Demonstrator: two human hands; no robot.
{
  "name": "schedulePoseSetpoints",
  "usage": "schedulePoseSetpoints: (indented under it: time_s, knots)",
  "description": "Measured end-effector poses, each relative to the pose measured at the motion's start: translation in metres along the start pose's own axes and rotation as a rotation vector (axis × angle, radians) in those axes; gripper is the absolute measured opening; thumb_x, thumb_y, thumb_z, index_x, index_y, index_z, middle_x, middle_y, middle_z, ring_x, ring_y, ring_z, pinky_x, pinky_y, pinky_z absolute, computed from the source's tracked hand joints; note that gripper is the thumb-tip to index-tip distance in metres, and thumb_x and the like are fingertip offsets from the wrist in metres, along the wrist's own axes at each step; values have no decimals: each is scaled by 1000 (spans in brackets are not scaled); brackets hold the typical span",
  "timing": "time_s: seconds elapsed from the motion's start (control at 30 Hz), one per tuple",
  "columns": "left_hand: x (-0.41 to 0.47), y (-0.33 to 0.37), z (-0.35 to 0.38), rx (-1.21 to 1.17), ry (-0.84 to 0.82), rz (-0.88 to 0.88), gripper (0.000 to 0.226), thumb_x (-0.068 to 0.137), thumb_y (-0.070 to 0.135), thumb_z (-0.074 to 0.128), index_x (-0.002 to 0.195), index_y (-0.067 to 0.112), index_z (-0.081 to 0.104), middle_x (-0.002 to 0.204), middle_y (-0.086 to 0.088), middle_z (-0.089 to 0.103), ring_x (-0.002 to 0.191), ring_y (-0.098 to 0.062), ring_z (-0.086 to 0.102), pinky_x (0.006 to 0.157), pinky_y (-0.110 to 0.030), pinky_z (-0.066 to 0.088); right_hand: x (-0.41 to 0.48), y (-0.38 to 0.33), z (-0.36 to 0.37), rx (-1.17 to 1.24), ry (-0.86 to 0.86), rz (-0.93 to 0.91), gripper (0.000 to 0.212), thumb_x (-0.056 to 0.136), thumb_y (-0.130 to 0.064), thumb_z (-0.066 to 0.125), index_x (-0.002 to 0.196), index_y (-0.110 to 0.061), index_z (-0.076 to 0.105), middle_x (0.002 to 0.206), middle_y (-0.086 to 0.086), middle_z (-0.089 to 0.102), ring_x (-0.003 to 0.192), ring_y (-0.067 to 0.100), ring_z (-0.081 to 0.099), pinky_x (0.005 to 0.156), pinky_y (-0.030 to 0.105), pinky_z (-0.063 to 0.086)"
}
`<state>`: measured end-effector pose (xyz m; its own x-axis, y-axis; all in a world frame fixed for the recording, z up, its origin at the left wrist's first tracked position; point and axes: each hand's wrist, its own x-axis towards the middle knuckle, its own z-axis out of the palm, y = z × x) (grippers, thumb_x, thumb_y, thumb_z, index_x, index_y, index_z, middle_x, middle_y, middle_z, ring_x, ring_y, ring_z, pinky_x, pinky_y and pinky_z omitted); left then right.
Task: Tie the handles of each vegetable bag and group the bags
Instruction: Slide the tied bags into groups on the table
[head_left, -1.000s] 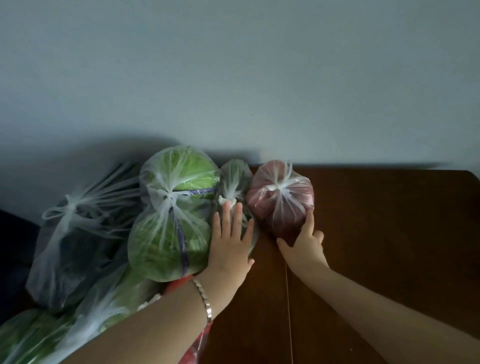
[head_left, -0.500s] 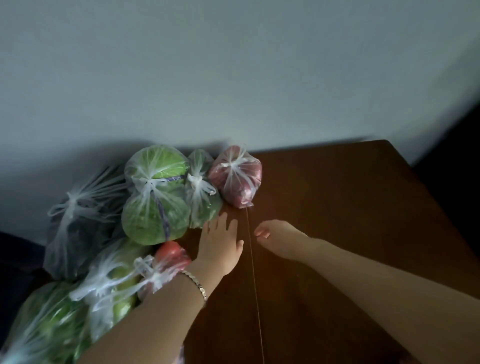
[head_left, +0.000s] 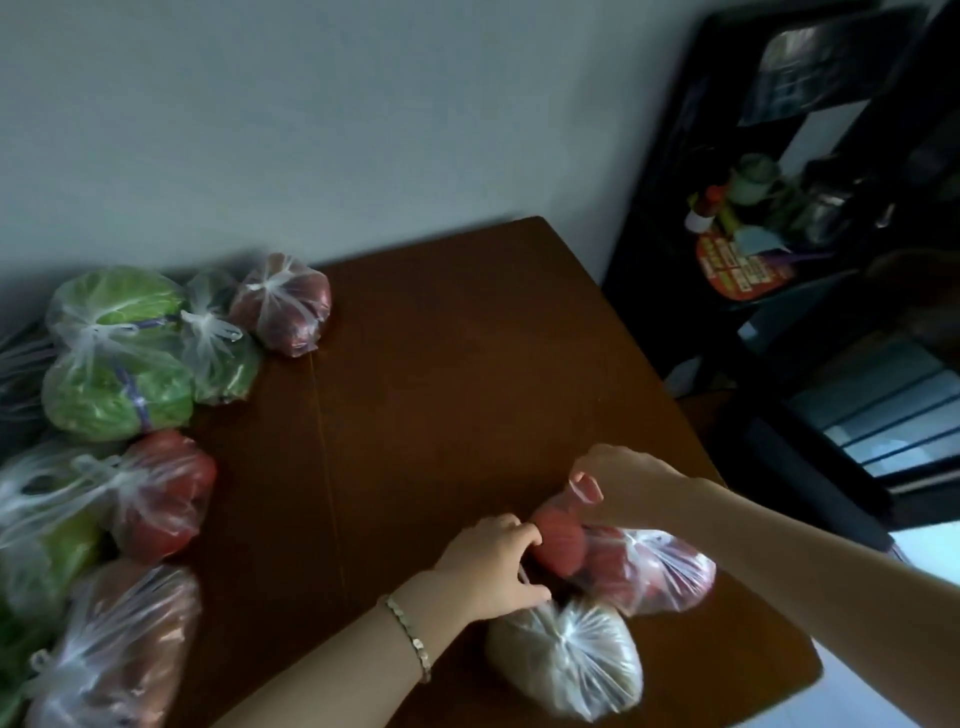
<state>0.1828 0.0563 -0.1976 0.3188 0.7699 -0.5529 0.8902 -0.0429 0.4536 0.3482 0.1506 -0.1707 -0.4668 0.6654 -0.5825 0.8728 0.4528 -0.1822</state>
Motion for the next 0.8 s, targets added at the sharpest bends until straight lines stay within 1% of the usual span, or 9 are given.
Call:
schedulePoseSetpoints:
  time_s: [0.07, 0.17, 0.23, 0.33, 0.47, 0.57, 0.67, 0.73, 0.8]
  knots:
    - [5, 24, 16, 125, -72, 61, 56, 74, 48, 67, 119, 18, 49, 125, -2, 48, 117, -22, 43, 97, -35, 36, -16, 20, 10, -68, -41, 10, 63, 77, -50, 60, 131, -24, 41, 123, 4, 48, 111, 23, 52, 87, 34, 48]
    - [9, 46, 37, 345, -211, 54, 63, 70, 53, 69, 116, 15, 50, 125, -8, 47, 119, -27, 38, 100, -40, 33, -26, 36, 32, -131, -122, -17, 79, 74, -50, 66, 137, -17, 32, 136, 6, 45, 124, 26, 45, 101, 35, 39]
    - [11, 52, 43, 405, -187, 17, 56, 74, 47, 66, 116, 14, 49, 126, -10, 45, 120, -29, 36, 101, -43, 31, -22, 38, 45, -149, -152, -31, 71, 77, -50, 63, 131, -11, 38, 131, 10, 49, 123, 28, 46, 103, 36, 40]
    - [9, 62, 49, 459, -140, -9, 37, 86, 33, 56, 115, 11, 53, 124, -10, 45, 120, -30, 36, 99, -43, 33, -17, 35, 43, -136, -148, -43, 47, 86, -43, 55, 113, -5, 54, 115, 11, 60, 107, 25, 57, 86, 30, 46]
    - [3, 54, 53, 579, -161, 31, 28, 93, 26, 46, 113, 9, 57, 116, -10, 52, 113, -30, 42, 89, -43, 39, -12, 33, 39, -172, -94, -20, 34, 92, -38, 45, 107, -12, 59, 111, 4, 63, 102, 19, 60, 77, 28, 48]
    - [-10, 32, 43, 417, -113, -55, 28, 95, 27, 42, 106, 7, 59, 112, -10, 57, 108, -29, 49, 89, -43, 40, -12, 30, 41, -46, -31, 35, 29, 91, -37, 44, 110, -22, 60, 108, -3, 63, 100, 15, 60, 75, 25, 48]
    - [-38, -1, 26, 143, -44, -226, 31, 97, 29, 33, 96, 8, 56, 96, -7, 56, 93, -26, 57, 79, -37, 42, -5, 8, 39, 185, 45, 125, 28, 90, -38, 46, 107, -22, 61, 91, -4, 59, 82, 16, 57, 53, 21, 38]
    - [-55, -28, 21, 16, 24, -322, 27, 98, 30, 33, 84, 14, 49, 80, 1, 47, 76, -19, 53, 72, -31, 40, 6, -15, 42, 267, 102, 143, 32, 90, -37, 45, 118, -23, 53, 93, -1, 58, 77, 17, 53, 54, 23, 37]
    - [-71, -59, 17, -99, 111, -440, 29, 97, 32, 33, 76, 17, 45, 74, 5, 45, 69, -13, 49, 65, -25, 38, 22, -47, 40, 367, 167, 154, 37, 90, -35, 44, 125, -22, 44, 96, 2, 58, 79, 20, 55, 59, 27, 40]
